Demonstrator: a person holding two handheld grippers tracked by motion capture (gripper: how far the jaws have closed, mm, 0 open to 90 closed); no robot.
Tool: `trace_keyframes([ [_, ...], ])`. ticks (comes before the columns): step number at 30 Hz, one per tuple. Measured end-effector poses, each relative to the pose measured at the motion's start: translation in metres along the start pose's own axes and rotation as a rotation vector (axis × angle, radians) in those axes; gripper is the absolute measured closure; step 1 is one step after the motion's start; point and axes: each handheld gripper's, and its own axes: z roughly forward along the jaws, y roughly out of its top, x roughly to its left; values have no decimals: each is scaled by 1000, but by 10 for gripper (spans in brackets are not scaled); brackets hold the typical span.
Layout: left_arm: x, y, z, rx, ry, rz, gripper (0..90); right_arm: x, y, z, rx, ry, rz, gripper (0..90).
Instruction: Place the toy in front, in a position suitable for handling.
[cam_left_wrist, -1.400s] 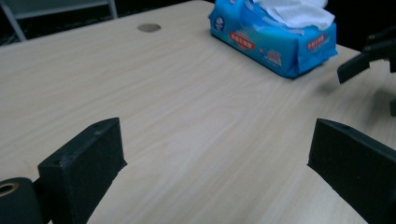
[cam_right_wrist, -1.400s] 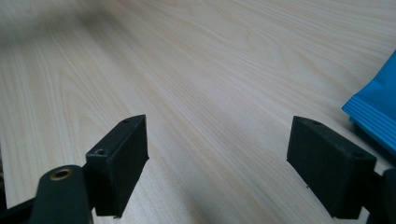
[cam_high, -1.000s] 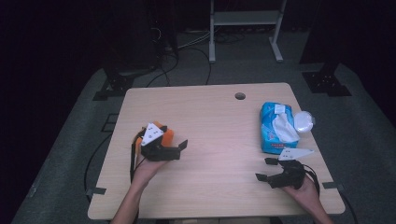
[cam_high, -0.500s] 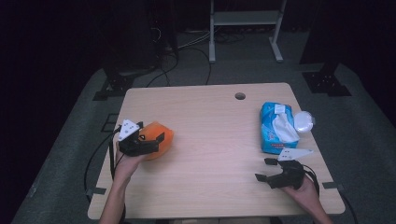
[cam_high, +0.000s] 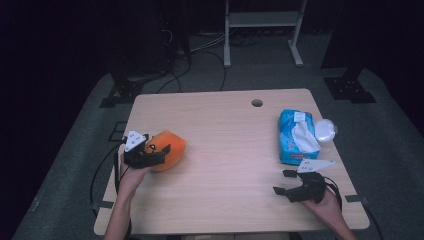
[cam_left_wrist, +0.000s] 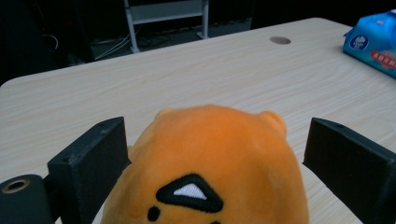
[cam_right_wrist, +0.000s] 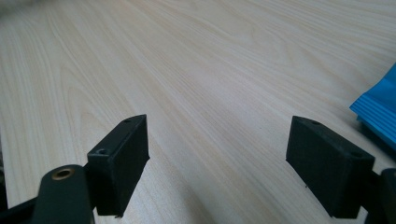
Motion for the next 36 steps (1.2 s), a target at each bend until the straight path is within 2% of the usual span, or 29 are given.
trace_keyframes([
  [4,1,-4,2,15,-6,6,118,1,0,1,2,4,-2,202],
  [7,2,-7,4,32,-7,30,157,1,0,1,4,5,-2,203],
  [14,4,-10,4,27,-4,9,283,1,0,2,8,8,-6,204],
  [18,4,-10,3,24,-3,14,356,1,0,2,6,8,-3,204],
  [24,5,-9,0,14,-23,8,450,1,0,1,3,7,-3,204],
  [36,7,-8,-2,2,-29,-6,544,1,0,0,-3,5,-9,204],
])
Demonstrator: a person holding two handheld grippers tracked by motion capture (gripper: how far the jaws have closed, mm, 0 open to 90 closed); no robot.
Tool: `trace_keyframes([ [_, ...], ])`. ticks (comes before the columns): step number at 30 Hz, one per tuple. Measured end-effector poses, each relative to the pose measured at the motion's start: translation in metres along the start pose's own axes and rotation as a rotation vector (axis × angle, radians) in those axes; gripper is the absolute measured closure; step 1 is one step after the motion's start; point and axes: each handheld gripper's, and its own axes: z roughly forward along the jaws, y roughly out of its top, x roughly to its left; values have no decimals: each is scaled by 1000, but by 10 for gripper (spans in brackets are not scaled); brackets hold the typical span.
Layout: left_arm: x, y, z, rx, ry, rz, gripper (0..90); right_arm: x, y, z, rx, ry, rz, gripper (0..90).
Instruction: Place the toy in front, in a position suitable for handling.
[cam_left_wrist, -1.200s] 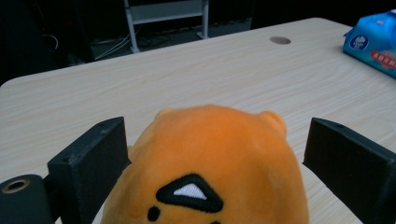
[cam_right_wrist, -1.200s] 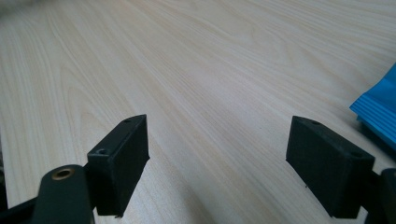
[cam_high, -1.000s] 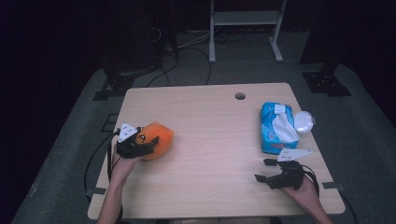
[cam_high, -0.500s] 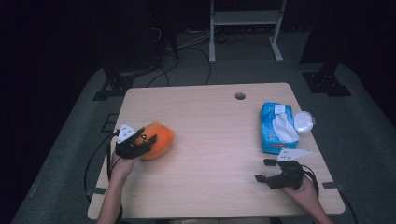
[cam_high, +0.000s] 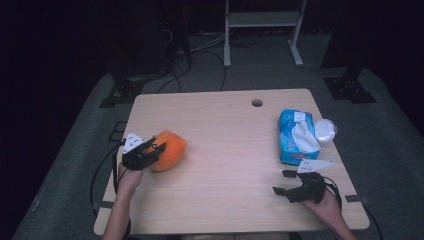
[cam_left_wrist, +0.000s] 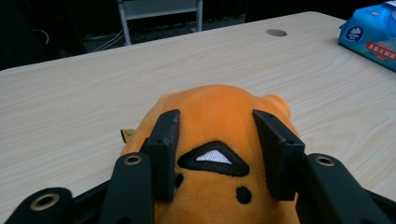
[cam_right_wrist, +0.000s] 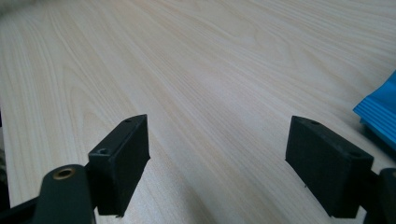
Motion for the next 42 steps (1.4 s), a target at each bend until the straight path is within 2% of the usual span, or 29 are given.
trace_keyframes([
  [3,1,0,-1,-11,-11,-18,555,0,0,0,-1,0,-1,204],
  [5,2,0,-2,-22,-32,-30,559,0,0,0,0,0,-1,204],
  [6,4,1,-4,-36,-50,-53,562,0,0,0,2,0,-2,204],
  [8,4,1,-4,-50,-65,-69,564,0,0,0,3,-1,-3,204],
  [10,4,1,-5,-55,-75,-74,565,0,0,0,3,-1,-3,204],
  [13,0,5,-6,-81,-117,-97,567,0,0,0,2,-1,-3,204],
  [15,-2,7,-6,-87,-129,-95,568,0,0,0,2,-1,-3,204],
  [16,-9,11,-6,-93,-157,-80,570,0,0,0,1,-2,0,204],
  [17,-9,11,-6,-93,-157,-80,572,0,0,0,1,-2,0,204],
  [18,-18,15,-4,-97,-192,-65,572,0,0,-1,-2,-4,3,204],
  [19,-18,15,-4,-97,-192,-65,573,0,0,-1,-2,-5,4,204],
  [23,-41,24,1,-116,-276,-44,576,0,0,-2,-3,-6,4,204],
  [24,-54,28,4,-124,-325,-32,580,-1,0,-2,-6,-5,5,204],
  [25,-54,28,4,-124,-325,-32,582,-1,0,-2,-10,-3,10,204],
  [27,-69,29,11,-118,-380,-24,584,-1,0,-2,-11,-2,13,204],
  [28,-78,29,16,-114,-412,-27,587,-2,0,-2,-9,-4,9,204],
  [31,-110,27,30,-77,-514,-1,587,-2,0,-2,-10,-6,12,204],
  [32,-134,26,36,-62,-571,39,587,-2,0,-3,-12,-8,17,204],
  [33,-134,26,36,-62,-571,39,587,-2,0,-3,-13,-8,16,204],
  [35,-155,24,42,-47,-618,70,586,-2,-1,-4,-14,-10,17,204],
  [36,-173,18,46,-13,-645,137,581,-3,-1,-5,-18,-12,20,204],
  [37,-173,18,46,-13,-645,137,578,-3,-1,-6,-17,-12,23,204],
  [38,-186,9,48,13,-659,201,573,-3,-2,-7,-19,-13,22,204],
  [41,-190,8,46,14,-664,223,557,-4,-2,-8,-22,-13,21,205],
  [42,-191,9,45,17,-660,245,557,-4,-2,-9,-25,-12,20,207],
])
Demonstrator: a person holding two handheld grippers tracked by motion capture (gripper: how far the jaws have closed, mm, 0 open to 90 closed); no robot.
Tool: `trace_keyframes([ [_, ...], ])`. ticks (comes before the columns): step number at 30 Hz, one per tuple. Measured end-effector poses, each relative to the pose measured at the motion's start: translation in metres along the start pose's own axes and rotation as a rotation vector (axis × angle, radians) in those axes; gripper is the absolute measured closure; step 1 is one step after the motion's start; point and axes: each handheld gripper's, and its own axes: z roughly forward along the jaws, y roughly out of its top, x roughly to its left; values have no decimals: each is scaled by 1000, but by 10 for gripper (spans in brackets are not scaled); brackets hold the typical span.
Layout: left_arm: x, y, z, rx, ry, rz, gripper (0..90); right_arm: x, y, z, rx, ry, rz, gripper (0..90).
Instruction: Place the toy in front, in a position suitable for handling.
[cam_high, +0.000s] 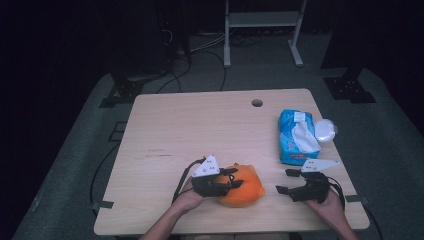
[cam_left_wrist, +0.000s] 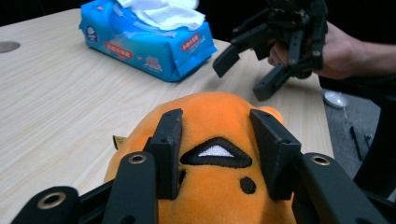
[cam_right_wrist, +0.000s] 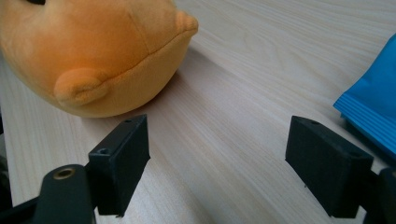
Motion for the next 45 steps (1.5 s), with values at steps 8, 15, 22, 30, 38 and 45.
trace_keyframes([
  [8,2,-6,-4,12,-11,6,503,4,4,-2,-2,-2,-11,204],
  [15,2,-6,-4,23,-20,16,390,2,13,-18,-70,-12,-22,202],
  [22,0,0,-6,56,-21,38,232,-19,28,-44,-145,-115,-2,203],
  [30,1,4,-13,78,-6,56,143,-78,56,-41,-117,-321,-7,247],
  [38,11,1,-24,62,23,26,112,-113,58,-24,-59,-376,63,434],
  [45,19,-5,-28,68,33,1,97,-120,53,-21,-43,-400,105,695],
])
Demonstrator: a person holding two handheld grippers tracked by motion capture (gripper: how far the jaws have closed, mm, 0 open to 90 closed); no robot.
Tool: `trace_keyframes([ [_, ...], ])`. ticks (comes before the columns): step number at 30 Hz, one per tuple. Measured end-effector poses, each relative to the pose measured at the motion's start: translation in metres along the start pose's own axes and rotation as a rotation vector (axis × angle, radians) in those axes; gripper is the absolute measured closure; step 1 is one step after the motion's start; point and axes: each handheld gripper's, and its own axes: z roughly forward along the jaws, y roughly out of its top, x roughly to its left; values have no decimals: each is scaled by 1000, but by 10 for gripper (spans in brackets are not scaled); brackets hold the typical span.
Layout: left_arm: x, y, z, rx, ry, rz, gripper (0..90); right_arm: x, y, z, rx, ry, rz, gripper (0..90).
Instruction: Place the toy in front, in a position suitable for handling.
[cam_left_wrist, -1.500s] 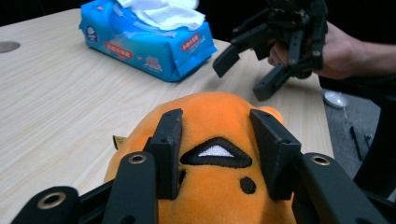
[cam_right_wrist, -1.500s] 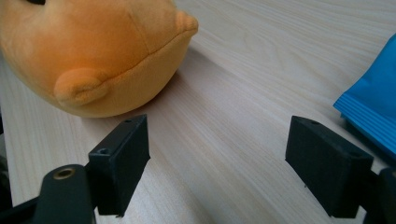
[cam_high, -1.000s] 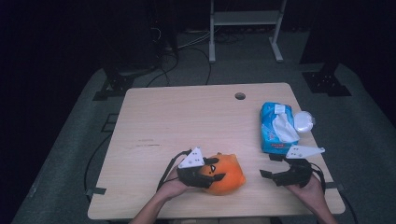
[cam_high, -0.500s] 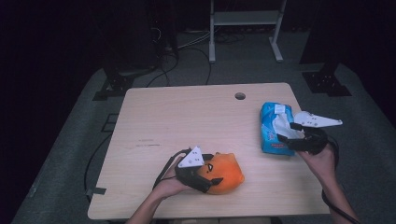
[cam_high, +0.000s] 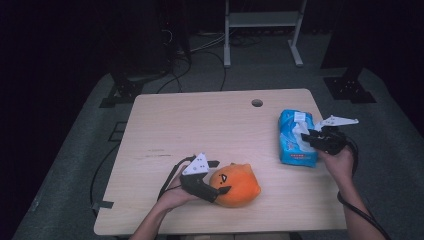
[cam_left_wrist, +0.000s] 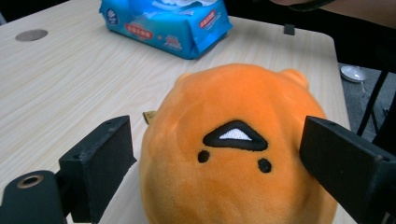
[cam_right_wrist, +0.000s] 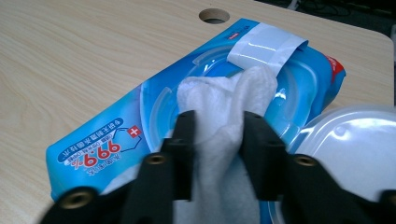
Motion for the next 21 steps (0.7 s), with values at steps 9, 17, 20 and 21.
trace_keyframes([
  [9,-4,-9,11,35,-65,9,124,-5,2,-12,-8,40,26,843],
  [17,-3,-10,11,30,-64,4,123,-4,4,-31,-54,61,19,851],
  [20,-3,-10,11,29,-64,5,120,0,7,-41,-67,74,-2,851],
  [21,-3,-11,11,27,-65,4,118,4,8,-50,-74,87,-19,851],
])
